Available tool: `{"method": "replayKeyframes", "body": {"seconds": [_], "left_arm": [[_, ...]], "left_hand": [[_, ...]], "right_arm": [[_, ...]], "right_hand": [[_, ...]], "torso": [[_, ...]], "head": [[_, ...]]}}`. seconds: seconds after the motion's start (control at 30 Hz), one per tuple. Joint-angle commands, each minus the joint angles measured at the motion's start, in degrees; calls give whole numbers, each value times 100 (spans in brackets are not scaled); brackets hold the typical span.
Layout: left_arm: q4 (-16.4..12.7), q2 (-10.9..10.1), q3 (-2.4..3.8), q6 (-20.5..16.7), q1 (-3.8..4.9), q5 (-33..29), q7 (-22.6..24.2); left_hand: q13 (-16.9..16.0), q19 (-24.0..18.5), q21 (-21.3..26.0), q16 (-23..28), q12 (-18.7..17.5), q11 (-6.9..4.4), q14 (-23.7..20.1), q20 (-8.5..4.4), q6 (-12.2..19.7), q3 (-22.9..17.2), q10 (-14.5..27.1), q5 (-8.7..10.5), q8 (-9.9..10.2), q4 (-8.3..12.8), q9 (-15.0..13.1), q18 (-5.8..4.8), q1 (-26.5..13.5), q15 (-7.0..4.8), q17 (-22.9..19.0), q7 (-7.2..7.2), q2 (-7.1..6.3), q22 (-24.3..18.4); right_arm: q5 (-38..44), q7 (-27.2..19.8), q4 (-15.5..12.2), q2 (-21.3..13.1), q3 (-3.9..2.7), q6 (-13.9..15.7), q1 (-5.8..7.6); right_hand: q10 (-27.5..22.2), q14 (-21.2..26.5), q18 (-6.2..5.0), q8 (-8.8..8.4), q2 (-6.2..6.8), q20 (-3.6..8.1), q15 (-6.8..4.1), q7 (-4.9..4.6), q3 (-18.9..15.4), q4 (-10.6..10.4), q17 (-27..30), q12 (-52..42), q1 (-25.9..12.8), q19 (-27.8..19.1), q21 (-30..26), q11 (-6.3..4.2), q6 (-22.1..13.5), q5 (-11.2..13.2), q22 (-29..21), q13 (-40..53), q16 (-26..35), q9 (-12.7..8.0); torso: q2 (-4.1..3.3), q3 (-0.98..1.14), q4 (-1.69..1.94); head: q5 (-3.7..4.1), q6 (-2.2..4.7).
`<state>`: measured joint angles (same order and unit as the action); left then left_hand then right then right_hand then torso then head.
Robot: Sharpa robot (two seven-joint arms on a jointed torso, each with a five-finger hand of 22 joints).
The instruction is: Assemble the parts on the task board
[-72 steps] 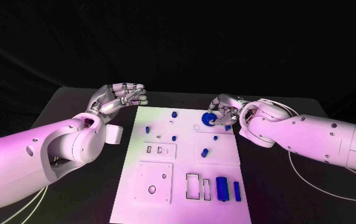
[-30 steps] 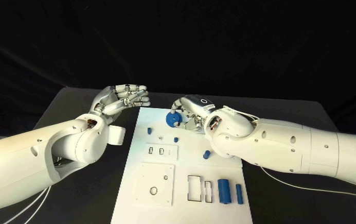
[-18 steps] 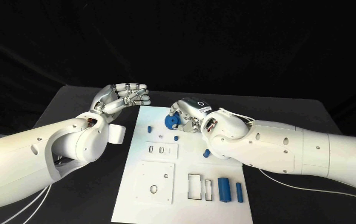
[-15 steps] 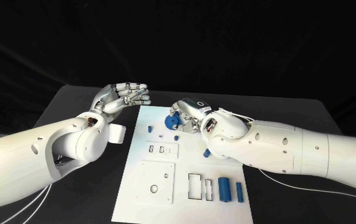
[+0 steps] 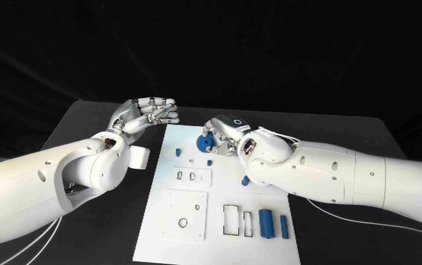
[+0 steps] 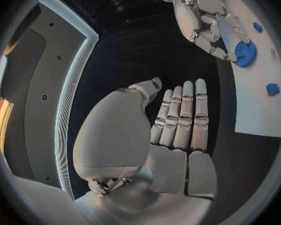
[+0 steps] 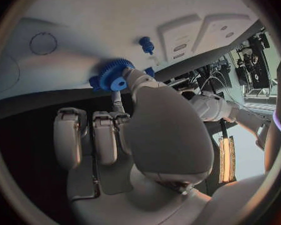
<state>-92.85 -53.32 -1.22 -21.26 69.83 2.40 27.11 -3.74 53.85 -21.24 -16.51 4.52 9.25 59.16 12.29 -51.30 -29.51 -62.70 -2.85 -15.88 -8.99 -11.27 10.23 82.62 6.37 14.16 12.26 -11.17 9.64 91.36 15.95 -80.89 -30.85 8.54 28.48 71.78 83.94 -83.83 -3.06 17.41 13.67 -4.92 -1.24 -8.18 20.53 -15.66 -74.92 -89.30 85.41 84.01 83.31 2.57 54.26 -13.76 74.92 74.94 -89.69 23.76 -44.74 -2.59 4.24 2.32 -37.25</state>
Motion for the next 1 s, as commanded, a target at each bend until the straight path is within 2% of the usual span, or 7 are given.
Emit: {"method": "replayKeyframes", "body": {"seconds": [0.03,0.23,0.37,0.43,0.5,0.63,1.0], "left_arm": [[-14,8,4,114,6,-14,21],[-14,6,4,123,7,-14,10],[-13,4,4,125,7,-14,3],[-11,6,4,129,7,-14,-3],[-10,7,4,134,7,-14,-8],[-10,6,4,138,7,-14,-12],[-7,2,4,138,7,-14,-11]], "left_hand": [[3,-48,-4,43,-46,1,-27,1,14,-44,-58,-4,28,24,10,13,-48,24,16,28,21,-8],[3,-48,-4,43,-46,1,-27,1,14,-44,-58,-4,28,24,10,13,-48,24,16,28,21,-8],[3,-48,-4,43,-46,1,-27,1,14,-44,-58,-4,28,24,10,13,-48,24,16,28,21,-8],[3,-48,-4,43,-46,1,-27,1,14,-44,-58,-4,28,24,10,13,-48,24,16,28,21,-8],[3,-50,-4,48,-52,2,-28,2,16,-46,-59,-4,30,26,11,12,-56,25,19,30,18,-9],[3,-50,-4,48,-52,2,-28,2,16,-46,-59,-4,30,26,11,12,-56,25,19,30,18,-9],[3,-50,-4,48,-52,2,-28,2,16,-46,-59,-4,30,26,11,12,-56,25,19,30,18,-9]], "right_arm": [[110,86,19,16,4,-85,-9],[81,53,49,27,4,-74,-8],[2,-12,59,28,4,-104,-7],[-45,-43,56,23,5,-129,-7],[-85,-70,44,11,5,-170,-7],[-182,-119,15,-24,5,-297,-7],[-347,-118,9,-78,6,-602,-7]], "right_hand": [[535,-601,85,-42,0,28,-25,116,39,4,-1427,21,-87,59,-16,-20,131,-15,712,1412,-15,10],[483,-597,80,-195,86,-7,24,44,58,-3,-1412,87,-216,41,-42,42,-24,-10,692,1346,-12,-39],[404,-597,74,-531,209,-114,147,-103,-245,-56,-1410,183,-485,22,-73,179,-447,5,675,1251,-12,-137],[378,-596,70,-711,99,-179,206,-172,-749,-67,-1408,212,-638,14,-89,244,-638,-17,670,1223,-11,-180],[375,-597,68,-777,-54,-215,232,-192,-1213,-106,-1414,214,-786,16,-92,267,-614,-34,677,1221,-13,-187],[397,-600,70,-738,-209,-212,219,-153,-1391,-115,-1428,188,-1010,28,-83,242,-430,-31,696,1247,-16,-158],[431,-604,77,-695,-410,-162,162,-79,-1388,-117,-1447,149,-1338,52,-62,176,-223,-30,733,1287,-19,-131]], "torso": [[0,-1,1],[1,-4,-1],[-2,-1,-5],[-2,0,-7],[2,0,-1],[2,2,3],[-1,3,4]], "head": [[5,-5],[6,-4],[5,2],[7,1],[14,1],[-3,-3],[-11,-13]]}}
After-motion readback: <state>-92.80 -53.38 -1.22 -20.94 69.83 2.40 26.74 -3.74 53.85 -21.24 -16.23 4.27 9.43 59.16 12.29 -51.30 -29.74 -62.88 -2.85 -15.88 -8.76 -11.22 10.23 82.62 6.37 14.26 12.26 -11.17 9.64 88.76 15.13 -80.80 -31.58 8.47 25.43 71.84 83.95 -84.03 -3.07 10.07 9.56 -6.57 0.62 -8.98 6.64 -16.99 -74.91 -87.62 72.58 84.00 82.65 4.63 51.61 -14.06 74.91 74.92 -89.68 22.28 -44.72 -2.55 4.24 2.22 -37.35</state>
